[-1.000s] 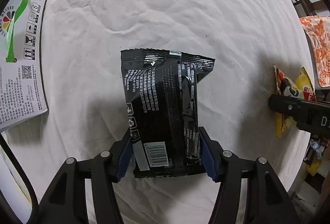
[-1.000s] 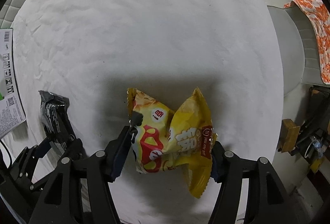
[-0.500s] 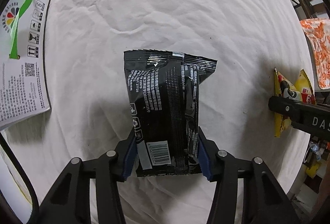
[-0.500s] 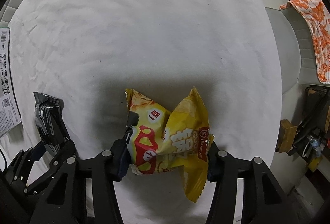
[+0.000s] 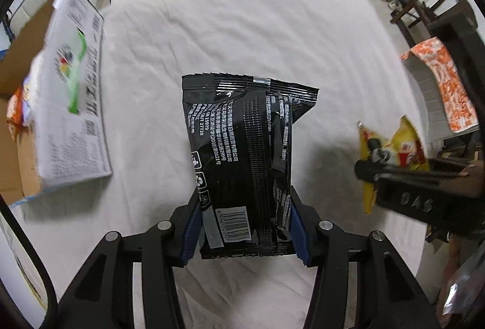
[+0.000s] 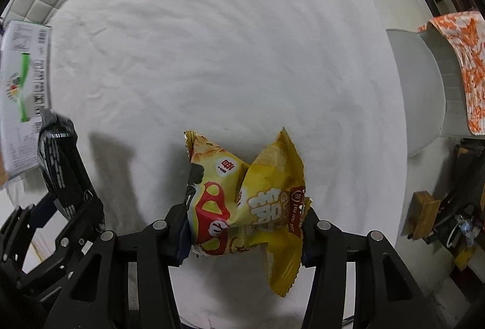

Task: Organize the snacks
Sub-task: 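Carry both packets into the box and open both tools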

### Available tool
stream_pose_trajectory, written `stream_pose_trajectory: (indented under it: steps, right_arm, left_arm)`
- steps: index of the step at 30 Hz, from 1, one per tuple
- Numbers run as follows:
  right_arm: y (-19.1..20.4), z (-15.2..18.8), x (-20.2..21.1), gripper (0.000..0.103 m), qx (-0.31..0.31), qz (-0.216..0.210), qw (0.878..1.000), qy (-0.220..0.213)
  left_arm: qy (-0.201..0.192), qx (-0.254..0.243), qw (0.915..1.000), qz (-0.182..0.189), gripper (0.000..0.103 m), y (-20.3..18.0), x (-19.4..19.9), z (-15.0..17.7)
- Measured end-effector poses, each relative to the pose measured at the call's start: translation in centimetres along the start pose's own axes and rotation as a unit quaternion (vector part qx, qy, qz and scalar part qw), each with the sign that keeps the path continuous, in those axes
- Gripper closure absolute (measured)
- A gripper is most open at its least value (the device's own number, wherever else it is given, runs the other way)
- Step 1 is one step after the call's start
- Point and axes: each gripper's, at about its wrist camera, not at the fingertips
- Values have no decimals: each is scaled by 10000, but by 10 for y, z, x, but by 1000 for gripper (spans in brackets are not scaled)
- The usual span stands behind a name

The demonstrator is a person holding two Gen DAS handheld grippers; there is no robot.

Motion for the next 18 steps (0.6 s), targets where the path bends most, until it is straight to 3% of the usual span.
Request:
stream_pose_trajectory:
  steps: [8, 18]
  right_arm:
    - [28, 16, 62, 49, 224, -85, 9987, -460]
    - [89, 45, 126, 49, 575, -142, 9938, -945]
  left_arm:
    - [-611, 84, 9980, 154, 55, 26, 68, 5]
    - [-1289, 326, 9911, 69, 55, 96, 139, 17]
Point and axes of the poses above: each gripper's, at about its wrist camera, not at the fingertips, and x roughly against the way its jaws point, y to its left, z to its underside
